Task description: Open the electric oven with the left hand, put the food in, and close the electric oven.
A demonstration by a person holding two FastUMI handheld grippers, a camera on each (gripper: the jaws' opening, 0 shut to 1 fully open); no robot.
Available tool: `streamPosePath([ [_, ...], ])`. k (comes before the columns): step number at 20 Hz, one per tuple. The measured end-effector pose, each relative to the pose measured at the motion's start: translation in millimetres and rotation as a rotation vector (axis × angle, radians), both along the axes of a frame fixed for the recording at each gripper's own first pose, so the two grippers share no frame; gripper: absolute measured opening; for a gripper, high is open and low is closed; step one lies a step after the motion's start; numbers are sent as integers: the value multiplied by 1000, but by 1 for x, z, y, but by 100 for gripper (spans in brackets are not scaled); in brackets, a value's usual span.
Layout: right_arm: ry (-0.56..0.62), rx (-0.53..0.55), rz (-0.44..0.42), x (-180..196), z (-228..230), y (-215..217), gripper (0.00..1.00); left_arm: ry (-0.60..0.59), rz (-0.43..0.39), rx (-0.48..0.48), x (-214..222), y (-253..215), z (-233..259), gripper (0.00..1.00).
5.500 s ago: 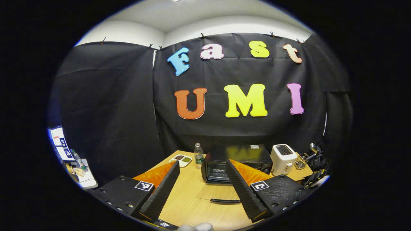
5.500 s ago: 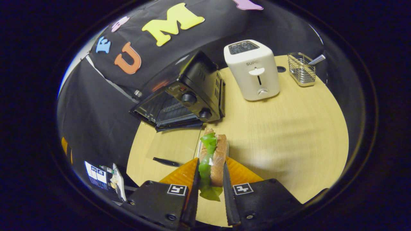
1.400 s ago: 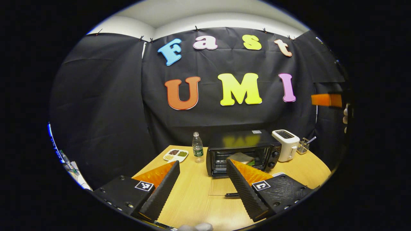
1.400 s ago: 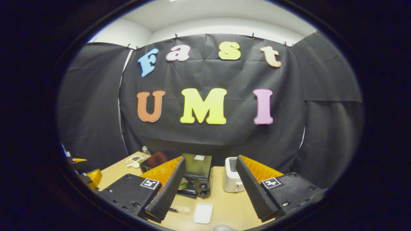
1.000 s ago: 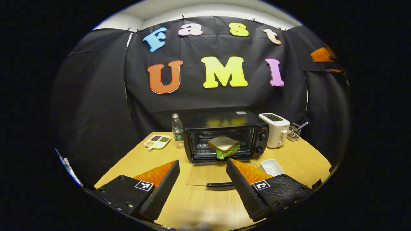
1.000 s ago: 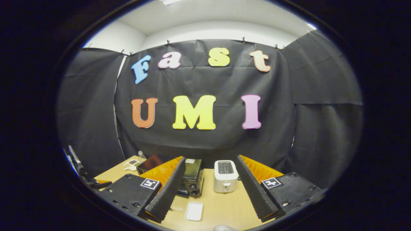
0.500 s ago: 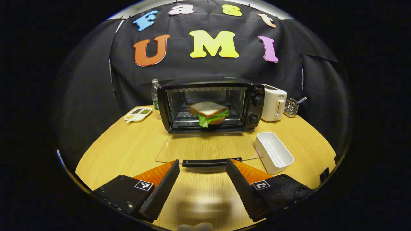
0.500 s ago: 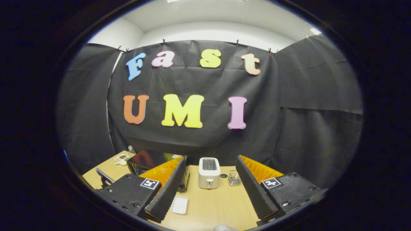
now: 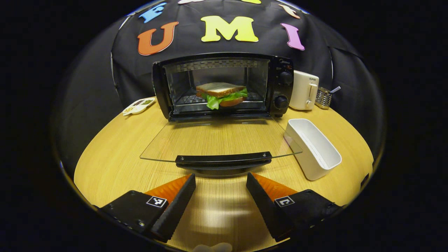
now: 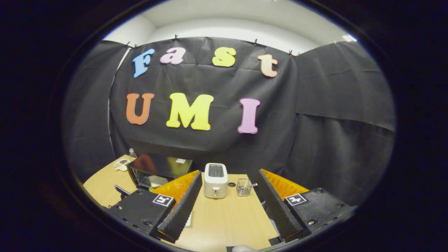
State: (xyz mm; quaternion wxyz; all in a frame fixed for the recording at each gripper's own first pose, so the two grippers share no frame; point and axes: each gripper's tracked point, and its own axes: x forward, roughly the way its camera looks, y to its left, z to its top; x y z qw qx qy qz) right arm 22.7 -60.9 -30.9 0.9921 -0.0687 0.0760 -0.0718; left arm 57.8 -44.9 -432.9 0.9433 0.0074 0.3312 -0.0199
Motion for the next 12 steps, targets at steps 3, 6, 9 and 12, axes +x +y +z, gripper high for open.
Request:
streamPosePath([
  [3, 11, -3, 1, 6, -3, -1, 91, 0, 1, 1, 5, 1, -2, 96],
  [6, 22, 2, 5, 12, -6, -1, 100, 0, 2, 5, 6, 0, 0, 96],
  [9, 32, 17, 13, 16, -10, 1, 92, 1, 3, -7, 6, -1, 4, 96],
  [12, 36, 32, 18, 22, -12, 1, 100, -18, 14, -2, 9, 1, 14, 95],
])
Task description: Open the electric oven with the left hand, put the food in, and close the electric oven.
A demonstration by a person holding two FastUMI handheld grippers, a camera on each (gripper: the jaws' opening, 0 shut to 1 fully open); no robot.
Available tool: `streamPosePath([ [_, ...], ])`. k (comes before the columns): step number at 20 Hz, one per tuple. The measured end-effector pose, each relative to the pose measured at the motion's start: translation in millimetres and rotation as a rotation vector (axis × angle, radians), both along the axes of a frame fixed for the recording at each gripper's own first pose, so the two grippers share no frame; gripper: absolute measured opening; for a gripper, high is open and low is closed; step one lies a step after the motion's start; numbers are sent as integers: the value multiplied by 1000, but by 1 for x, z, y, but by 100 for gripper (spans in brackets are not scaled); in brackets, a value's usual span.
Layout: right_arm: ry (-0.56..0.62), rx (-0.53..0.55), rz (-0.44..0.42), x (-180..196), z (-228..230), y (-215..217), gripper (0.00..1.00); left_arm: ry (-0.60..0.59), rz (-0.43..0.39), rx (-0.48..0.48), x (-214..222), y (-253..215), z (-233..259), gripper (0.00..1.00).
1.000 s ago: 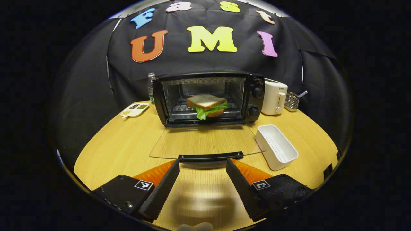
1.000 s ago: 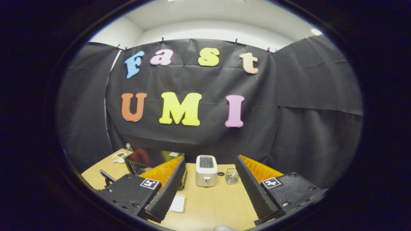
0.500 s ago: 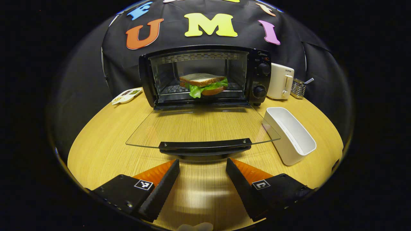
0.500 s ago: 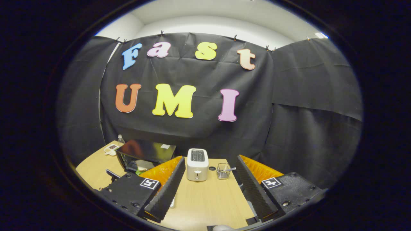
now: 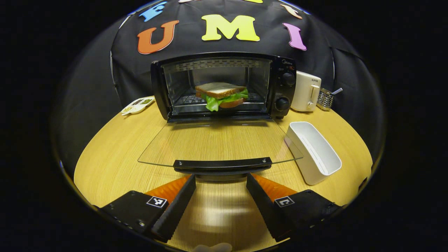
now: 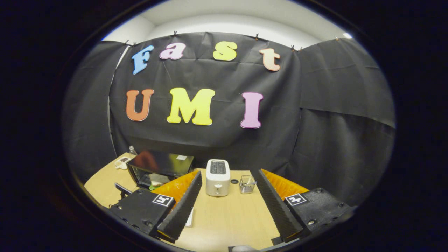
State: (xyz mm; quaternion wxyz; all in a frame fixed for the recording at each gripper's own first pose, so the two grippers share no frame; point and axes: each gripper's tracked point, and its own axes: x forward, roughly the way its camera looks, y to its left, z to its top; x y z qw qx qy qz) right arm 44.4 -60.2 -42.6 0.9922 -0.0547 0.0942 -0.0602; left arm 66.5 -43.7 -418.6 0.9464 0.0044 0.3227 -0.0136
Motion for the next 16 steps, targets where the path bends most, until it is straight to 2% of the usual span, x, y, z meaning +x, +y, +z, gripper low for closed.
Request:
streamPosePath([
  [1, 4, 0, 0, 1, 0, -1, 91, -13, -1, 2, 6, 4, 6, 100],
  [2, 3, 2, 4, 1, -1, -1, 100, 7, 17, -26, 3, 2, 4, 95],
  [3, 6, 4, 5, 4, -2, -1, 91, 7, 17, -38, 2, 1, 5, 95],
  [6, 13, 17, 9, 8, -5, -1, 91, -1, 11, -16, 5, 3, 9, 95],
  [7, 16, 20, 11, 9, -5, -1, 100, -1, 11, -13, 4, 2, 11, 95],
  [8, 15, 22, 10, 10, -5, -2, 91, -4, 12, -13, 4, 3, 12, 95],
  [9, 16, 22, 12, 11, -5, -2, 100, -7, 14, -16, 5, 3, 14, 95],
  [10, 15, 23, 12, 11, -5, -2, 92, -4, 18, -20, 5, 3, 16, 95],
  [11, 16, 25, 12, 12, -5, -2, 91, -7, 22, -23, 5, 3, 18, 95],
  [12, 16, 26, 14, 13, -5, -3, 100, -12, 26, -25, 6, 3, 22, 95],
  [13, 18, 26, 13, 13, -6, -4, 100, -16, 28, -30, 7, 2, 25, 95],
  [14, 18, 29, 14, 14, -7, -4, 100, -25, 29, -32, 10, 2, 30, 85],
  [15, 19, 31, 15, 15, -6, -4, 100, -32, 28, -36, 11, 1, 34, 94],
  [16, 19, 32, 17, 14, -6, -4, 100, -38, 27, -38, 12, 1, 38, 94],
])
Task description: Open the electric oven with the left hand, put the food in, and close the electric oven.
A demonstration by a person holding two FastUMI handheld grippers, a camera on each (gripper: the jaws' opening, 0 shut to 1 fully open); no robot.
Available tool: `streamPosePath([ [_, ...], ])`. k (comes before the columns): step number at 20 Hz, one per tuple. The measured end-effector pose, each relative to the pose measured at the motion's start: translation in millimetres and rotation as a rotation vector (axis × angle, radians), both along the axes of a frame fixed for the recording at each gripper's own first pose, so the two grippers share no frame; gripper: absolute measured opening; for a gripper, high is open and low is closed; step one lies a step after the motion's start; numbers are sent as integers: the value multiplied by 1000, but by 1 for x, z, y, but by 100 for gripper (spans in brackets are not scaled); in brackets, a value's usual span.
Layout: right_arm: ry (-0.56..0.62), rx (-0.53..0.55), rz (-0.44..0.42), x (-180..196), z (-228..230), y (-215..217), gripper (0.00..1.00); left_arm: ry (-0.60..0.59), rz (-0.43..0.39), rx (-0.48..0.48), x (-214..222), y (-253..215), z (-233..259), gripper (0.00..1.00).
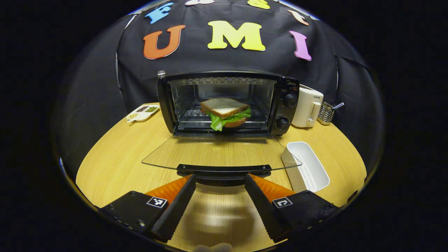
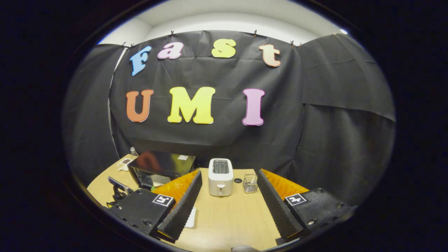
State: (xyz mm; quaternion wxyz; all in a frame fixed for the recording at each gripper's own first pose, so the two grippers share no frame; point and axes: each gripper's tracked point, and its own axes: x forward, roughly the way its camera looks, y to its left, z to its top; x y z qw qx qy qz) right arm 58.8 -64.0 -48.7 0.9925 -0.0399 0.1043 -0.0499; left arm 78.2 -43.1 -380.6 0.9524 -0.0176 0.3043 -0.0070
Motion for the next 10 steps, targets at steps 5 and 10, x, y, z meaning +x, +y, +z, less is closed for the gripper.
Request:
streamPosePath([
  [5, 1, 16, 1, 3, -2, 0, 91, -37, -10, 0, 9, -3, 20, 94],
  [10, -2, 14, -2, 7, -1, -3, 100, -72, -24, -1, 19, -5, 35, 93],
])
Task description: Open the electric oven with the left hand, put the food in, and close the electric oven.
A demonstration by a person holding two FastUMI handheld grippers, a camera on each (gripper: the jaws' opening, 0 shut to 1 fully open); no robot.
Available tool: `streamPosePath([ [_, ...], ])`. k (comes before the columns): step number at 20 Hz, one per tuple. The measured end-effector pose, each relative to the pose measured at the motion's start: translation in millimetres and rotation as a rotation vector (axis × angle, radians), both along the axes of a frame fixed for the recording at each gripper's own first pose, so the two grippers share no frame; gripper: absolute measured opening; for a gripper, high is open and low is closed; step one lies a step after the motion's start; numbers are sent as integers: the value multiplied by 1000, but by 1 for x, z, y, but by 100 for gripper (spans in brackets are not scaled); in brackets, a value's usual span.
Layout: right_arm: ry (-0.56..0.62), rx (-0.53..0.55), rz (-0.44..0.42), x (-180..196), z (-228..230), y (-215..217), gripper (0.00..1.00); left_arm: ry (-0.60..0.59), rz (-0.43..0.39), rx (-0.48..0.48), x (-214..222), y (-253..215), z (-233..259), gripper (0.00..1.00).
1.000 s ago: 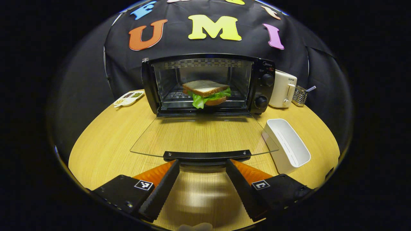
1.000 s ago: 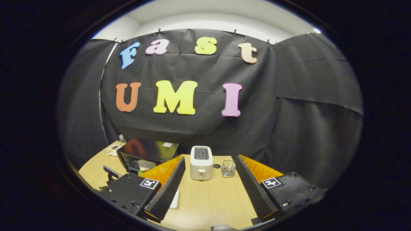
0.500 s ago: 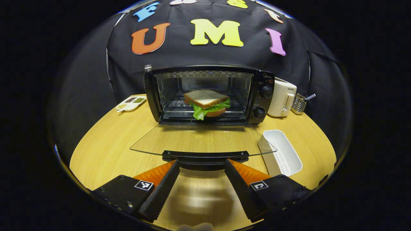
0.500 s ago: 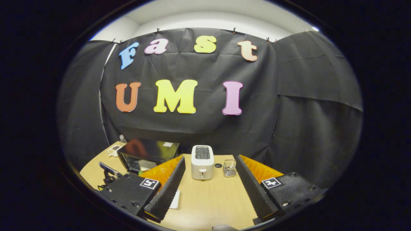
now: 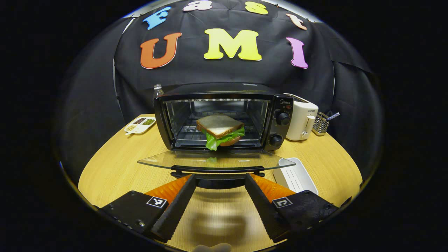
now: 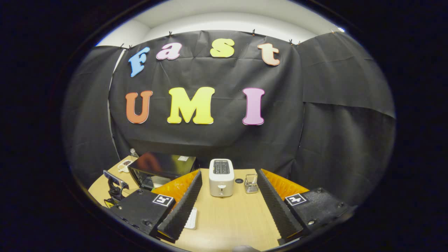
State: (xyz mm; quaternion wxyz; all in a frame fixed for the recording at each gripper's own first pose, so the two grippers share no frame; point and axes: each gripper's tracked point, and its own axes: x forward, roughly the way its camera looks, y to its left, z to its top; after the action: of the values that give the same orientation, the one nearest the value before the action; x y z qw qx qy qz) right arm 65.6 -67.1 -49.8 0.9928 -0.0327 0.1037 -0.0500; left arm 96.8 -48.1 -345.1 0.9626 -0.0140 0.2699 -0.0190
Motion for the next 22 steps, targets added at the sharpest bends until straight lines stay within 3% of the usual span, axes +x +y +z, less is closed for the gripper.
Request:
streamPosePath([
  [14, -4, 9, 9, 11, 3, 2, 100, -85, 7, 14, 36, 3, 42, 96],
  [15, -6, 8, 7, 14, 3, 1, 91, -90, 7, 14, 41, 4, 44, 96],
  [16, -9, 8, 6, 15, 4, 0, 91, -93, 6, 19, 47, 4, 45, 96],
  [17, -8, 10, 6, 17, 3, 0, 100, -98, 4, 27, 51, 5, 47, 97],
  [18, -8, 13, 4, 18, 4, 0, 91, -106, 2, 28, 57, 6, 50, 98],
  [19, -10, 15, 2, 19, 5, 0, 100, -103, 4, 23, 62, 5, 50, 97],
  [20, -11, 14, 1, 19, 6, 1, 91, -103, 4, 16, 66, 4, 52, 97],
  [21, -12, 11, 1, 19, 5, 0, 100, -108, 5, 16, 70, 4, 54, 97],
  [22, -16, 9, -2, 20, 7, 0, 100, -112, 2, 20, 74, 4, 55, 97],
])
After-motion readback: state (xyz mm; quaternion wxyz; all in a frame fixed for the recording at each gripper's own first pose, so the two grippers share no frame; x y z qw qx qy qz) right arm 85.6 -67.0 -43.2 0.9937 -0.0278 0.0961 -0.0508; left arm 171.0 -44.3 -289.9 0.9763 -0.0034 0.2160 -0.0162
